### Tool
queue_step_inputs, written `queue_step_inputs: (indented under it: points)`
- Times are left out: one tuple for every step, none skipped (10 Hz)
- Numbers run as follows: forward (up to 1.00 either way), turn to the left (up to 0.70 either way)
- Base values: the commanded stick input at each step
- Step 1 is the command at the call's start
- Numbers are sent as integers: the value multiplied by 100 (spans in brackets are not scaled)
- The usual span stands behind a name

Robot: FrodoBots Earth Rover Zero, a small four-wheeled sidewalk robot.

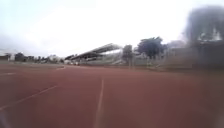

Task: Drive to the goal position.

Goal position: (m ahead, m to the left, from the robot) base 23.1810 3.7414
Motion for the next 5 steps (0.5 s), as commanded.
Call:
queue_step_inputs:
  points:
    - [70,0]
    - [70,0]
    - [70,0]
    - [70,0]
    - [70,0]
